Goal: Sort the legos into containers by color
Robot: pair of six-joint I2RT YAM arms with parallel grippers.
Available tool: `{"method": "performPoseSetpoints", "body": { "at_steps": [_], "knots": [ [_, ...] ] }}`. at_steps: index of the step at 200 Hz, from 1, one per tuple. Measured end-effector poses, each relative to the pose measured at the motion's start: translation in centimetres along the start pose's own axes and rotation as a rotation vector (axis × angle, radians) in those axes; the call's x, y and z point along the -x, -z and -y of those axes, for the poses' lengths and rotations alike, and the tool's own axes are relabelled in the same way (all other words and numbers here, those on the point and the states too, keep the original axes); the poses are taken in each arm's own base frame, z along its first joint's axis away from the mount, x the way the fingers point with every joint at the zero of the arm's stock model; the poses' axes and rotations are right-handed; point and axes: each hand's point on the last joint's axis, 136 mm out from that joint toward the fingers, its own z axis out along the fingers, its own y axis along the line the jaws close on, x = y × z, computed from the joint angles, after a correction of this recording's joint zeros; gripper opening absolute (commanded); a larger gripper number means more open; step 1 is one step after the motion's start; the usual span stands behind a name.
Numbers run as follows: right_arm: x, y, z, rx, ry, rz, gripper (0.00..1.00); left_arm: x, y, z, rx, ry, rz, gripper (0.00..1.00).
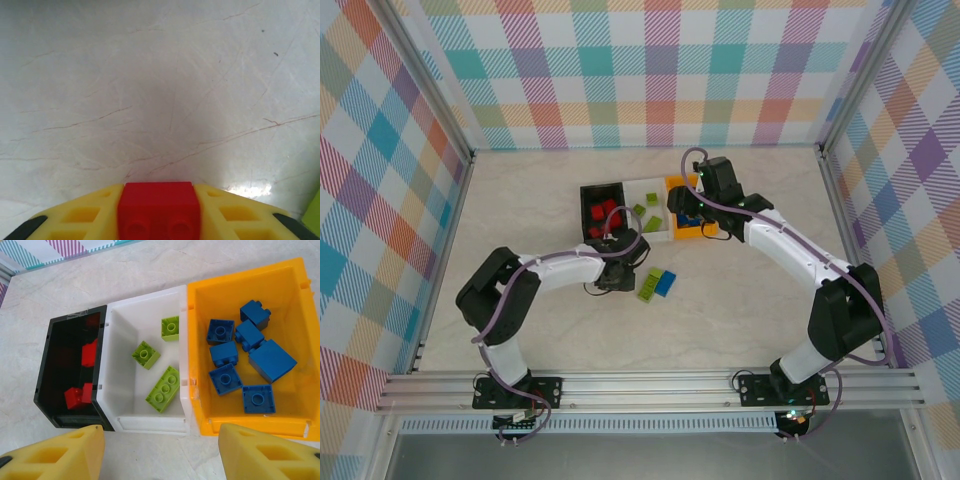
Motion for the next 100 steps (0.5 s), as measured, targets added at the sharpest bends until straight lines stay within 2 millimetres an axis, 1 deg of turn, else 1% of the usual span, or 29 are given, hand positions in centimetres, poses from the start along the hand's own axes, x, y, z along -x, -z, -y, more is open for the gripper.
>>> {"method": "performPoseSetpoints", "body": {
  "at_steps": [15, 23, 34, 41, 50, 62, 70, 81, 100],
  "knots": [
    [-0.2, 0.1, 0.1, 0.0, 0.0, -0.003, 0.62, 1.0, 1.9, -0.8, 0.007, 0.016, 0.033, 0.38],
    [-0.4, 0.1, 0.1, 0.001, 0.0, -0.006, 0.62, 2.1, 3.2, -1.2, 0.009, 0.033, 0.064, 0.38],
    [-0.6, 0.2, 0.2, 0.0, -0.003, -0.008, 0.62, 4.5, 5.0, -1.8, 0.012, 0.069, 0.123, 0.38],
    [-0.8, 0.1, 0.3, 0.0, -0.003, -0.009, 0.62, 6.4, 6.2, -2.1, 0.011, 0.097, 0.17, 0.38],
    [-1.0, 0.1, 0.5, -0.003, -0.006, -0.014, 0.62, 8.8, 7.5, -2.4, 0.009, 0.131, 0.227, 0.38],
    [-1.4, -0.1, 0.7, -0.006, -0.011, -0.02, 0.62, 11.5, 8.8, -3.1, 0.02, 0.169, 0.285, 0.38],
    [-1.6, -0.2, 0.8, -0.008, -0.015, -0.025, 0.62, 13.1, 9.2, -3.5, 0.033, 0.191, 0.316, 0.38],
    [-1.9, -0.3, 0.9, -0.008, -0.02, -0.032, 0.62, 14.9, 9.2, -4.0, 0.054, 0.22, 0.344, 0.38],
    [-2.2, -0.4, 0.9, -0.005, -0.024, -0.041, 0.62, 17.2, 7.9, -4.6, 0.103, 0.245, 0.358, 0.38]
  ]
}}
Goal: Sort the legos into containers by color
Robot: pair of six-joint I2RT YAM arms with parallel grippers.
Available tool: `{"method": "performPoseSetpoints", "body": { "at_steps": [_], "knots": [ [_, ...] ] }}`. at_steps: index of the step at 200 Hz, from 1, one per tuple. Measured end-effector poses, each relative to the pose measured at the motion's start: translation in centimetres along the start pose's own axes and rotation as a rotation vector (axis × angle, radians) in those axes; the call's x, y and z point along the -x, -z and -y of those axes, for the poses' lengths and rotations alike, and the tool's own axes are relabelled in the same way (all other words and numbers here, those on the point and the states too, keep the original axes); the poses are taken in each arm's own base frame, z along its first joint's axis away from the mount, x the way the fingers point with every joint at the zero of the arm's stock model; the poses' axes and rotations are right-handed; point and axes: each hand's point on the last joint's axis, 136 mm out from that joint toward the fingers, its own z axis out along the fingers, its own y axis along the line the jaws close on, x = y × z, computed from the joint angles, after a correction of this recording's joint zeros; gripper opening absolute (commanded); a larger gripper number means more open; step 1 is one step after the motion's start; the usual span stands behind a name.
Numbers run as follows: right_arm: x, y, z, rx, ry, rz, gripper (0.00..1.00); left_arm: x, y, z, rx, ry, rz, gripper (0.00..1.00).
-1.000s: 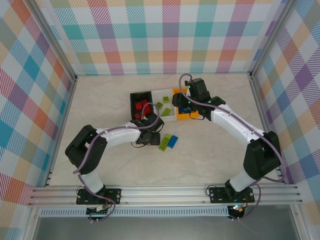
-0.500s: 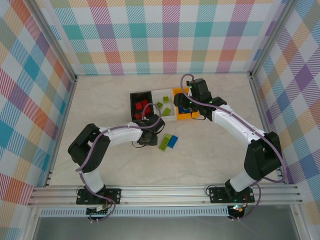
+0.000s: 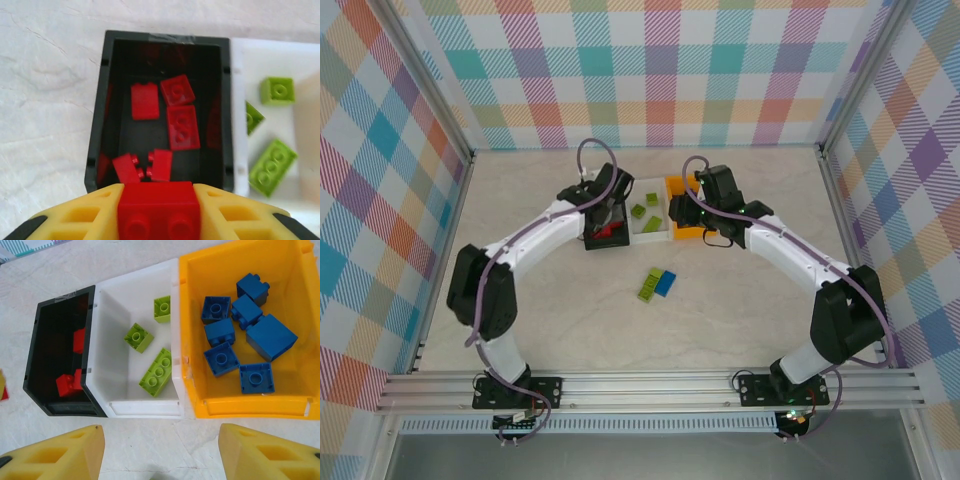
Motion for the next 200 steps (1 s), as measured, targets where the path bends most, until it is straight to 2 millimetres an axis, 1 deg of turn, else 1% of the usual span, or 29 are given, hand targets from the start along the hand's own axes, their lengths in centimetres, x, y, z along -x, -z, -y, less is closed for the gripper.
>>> {"method": "performPoseSetpoints", "body": {
  "at_steps": [29, 46, 62, 83, 94, 108, 124, 138, 156, 166, 184, 194, 200],
  "knots": [
    [-0.4, 0.4, 0.0, 0.012, -0.003, -0.002, 0.62, 0.4, -3.5, 0.6, 0.085, -0.025, -0.014, 0.38],
    [-1.0, 1.2, 0.2, 0.019, -0.003, -0.001, 0.62, -0.2, -5.3, 0.7, 0.121, -0.044, -0.037, 0.38],
    [-1.8, 1.9, 0.3, 0.029, -0.006, -0.005, 0.63, -0.8, -6.3, 0.6, 0.147, -0.06, -0.06, 0.39],
    [-3.2, 2.6, 0.3, 0.051, -0.003, -0.025, 0.66, -1.4, -7.1, 0.4, 0.166, -0.07, -0.085, 0.52],
    [-4.0, 2.7, 0.1, 0.065, 0.001, -0.045, 0.67, -1.5, -7.1, 0.3, 0.169, -0.076, -0.09, 0.61],
    [-5.2, 2.7, -0.2, 0.081, 0.01, -0.074, 0.67, -1.4, -6.9, 0.3, 0.168, -0.069, -0.088, 0.69],
    [-7.0, 2.6, -0.9, 0.1, 0.029, -0.12, 0.67, -1.2, -6.6, 0.4, 0.153, -0.057, -0.085, 0.77],
    [-8.6, 2.7, -1.6, 0.114, 0.051, -0.162, 0.67, -1.3, -5.6, 0.3, 0.133, -0.047, -0.084, 0.86],
    [-10.8, 2.7, -2.4, 0.123, 0.084, -0.213, 0.68, -1.4, -3.0, 0.2, 0.082, -0.021, -0.065, 0.96],
    [-11.9, 2.7, -2.7, 0.126, 0.101, -0.239, 0.68, -1.4, -0.8, 0.2, 0.041, -0.009, -0.049, 0.99],
    [-14.0, 2.6, -2.9, 0.116, 0.13, -0.285, 0.65, -1.5, 3.5, 0.6, -0.06, 0.023, 0.004, 1.0],
    [-15.4, 2.2, -2.7, 0.097, 0.154, -0.315, 0.65, -2.0, 5.9, 0.8, -0.12, 0.03, 0.026, 1.0],
    [-16.2, 1.9, -2.6, 0.084, 0.168, -0.335, 0.66, -2.4, 7.0, 0.8, -0.146, 0.033, 0.033, 1.0]
  ]
}}
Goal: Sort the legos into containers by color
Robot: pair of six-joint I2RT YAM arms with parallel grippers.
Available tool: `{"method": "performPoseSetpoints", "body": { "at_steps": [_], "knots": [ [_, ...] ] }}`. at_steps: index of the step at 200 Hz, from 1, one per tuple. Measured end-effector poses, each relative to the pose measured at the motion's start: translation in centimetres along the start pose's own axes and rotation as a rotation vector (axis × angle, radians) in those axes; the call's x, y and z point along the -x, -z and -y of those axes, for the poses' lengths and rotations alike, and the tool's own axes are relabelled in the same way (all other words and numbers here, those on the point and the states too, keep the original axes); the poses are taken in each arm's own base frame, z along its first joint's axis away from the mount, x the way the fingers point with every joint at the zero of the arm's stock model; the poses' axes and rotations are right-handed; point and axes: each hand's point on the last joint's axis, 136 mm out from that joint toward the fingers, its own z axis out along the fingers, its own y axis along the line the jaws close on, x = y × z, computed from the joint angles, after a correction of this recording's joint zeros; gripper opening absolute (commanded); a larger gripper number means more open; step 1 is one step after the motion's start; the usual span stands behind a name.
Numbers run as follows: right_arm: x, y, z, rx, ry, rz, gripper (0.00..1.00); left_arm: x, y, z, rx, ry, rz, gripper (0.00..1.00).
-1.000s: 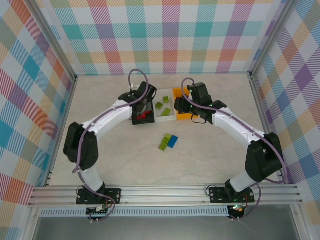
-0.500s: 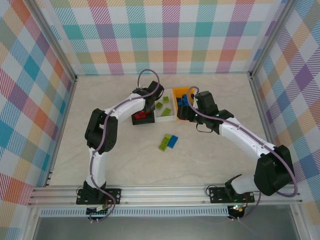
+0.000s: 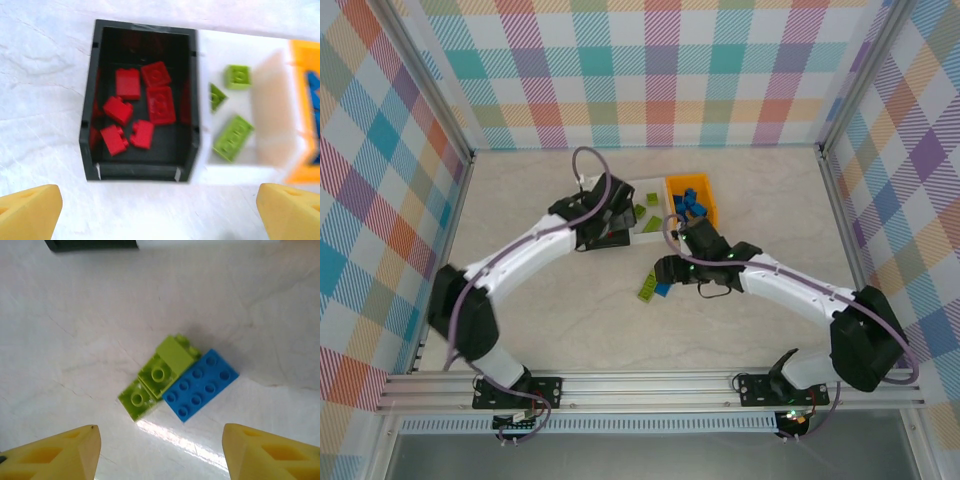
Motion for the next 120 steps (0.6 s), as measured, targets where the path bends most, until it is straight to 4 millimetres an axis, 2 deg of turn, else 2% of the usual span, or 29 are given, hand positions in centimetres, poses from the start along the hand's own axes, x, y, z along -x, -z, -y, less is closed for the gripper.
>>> {"method": "performPoseSetpoints", "body": {
  "at_steps": [21, 53, 69, 84, 120],
  "knots": [
    [-2.6, -1.8, 0.5, -0.063, 0.037, -0.08, 0.69, -2.2, 2.4, -0.1, -0.057, -0.015, -0.002, 1.0],
    [-5.6, -4.0, 1.6, -0.142, 0.073, -0.174, 0.69, -6.5, 2.1, -3.2, -0.019, -0.025, -0.076, 1.0],
    [-6.6, -5.1, 2.0, -0.177, 0.091, -0.208, 0.69, -7.9, 1.9, -4.4, -0.002, -0.024, -0.102, 1.0],
    [-7.1, -6.2, 2.6, -0.227, 0.105, -0.231, 0.69, -8.3, 2.2, -4.9, 0.004, -0.021, -0.113, 1.0],
    [-6.0, -6.9, 2.6, -0.299, 0.106, -0.231, 0.71, -7.3, 3.5, -5.1, -0.016, -0.003, -0.078, 1.0]
  ]
}}
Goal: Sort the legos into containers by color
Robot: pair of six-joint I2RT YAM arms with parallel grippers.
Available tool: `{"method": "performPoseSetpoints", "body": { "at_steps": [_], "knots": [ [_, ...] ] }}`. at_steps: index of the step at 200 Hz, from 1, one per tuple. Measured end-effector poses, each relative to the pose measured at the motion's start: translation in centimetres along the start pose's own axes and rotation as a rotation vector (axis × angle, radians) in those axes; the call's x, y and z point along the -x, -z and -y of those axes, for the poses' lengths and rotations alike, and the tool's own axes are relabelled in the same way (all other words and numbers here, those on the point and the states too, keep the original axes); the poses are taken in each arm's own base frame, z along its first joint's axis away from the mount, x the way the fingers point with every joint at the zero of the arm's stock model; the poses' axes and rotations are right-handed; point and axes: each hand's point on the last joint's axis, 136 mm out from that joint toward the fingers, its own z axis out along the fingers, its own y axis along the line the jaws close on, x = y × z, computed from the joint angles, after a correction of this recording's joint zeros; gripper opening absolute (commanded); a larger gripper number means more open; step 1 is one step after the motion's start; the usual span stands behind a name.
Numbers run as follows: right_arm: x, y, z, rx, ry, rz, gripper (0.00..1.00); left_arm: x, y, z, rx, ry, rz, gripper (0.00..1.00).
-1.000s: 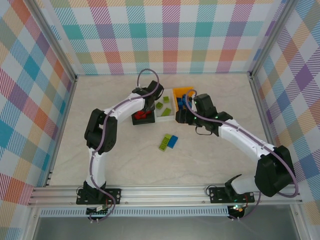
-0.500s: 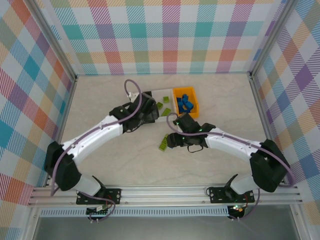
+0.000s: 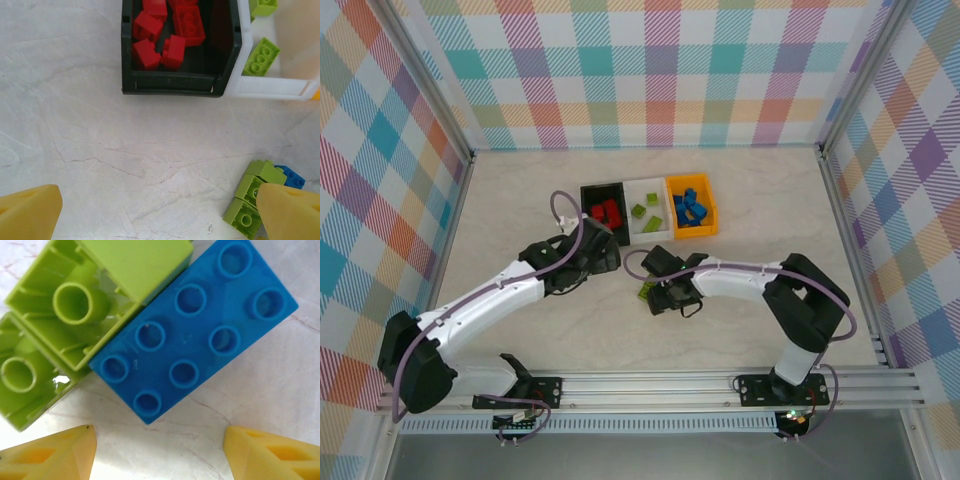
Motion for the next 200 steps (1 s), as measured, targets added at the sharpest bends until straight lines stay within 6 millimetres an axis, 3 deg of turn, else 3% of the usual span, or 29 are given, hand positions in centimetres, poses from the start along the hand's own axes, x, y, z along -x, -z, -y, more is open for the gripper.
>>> {"method": "performPoseSetpoints", "body": {
  "at_steps": [112, 145, 200],
  "knots": [
    [2.9, -0.4, 0.5, 0.035, -0.105, 0.002, 0.71, 0.3, 0.7, -0.5, 0.005, 0.006, 0.018, 1.0],
    [6.0, -1.0, 1.1, 0.009, -0.135, 0.081, 0.6, 0.3, 0.7, -0.5, 0.004, 0.006, 0.018, 1.0],
    [5.9, -0.9, 2.5, -0.014, -0.149, 0.129, 0.35, 0.2, 0.6, -0.6, 0.008, 0.004, 0.014, 1.0]
  ]
}}
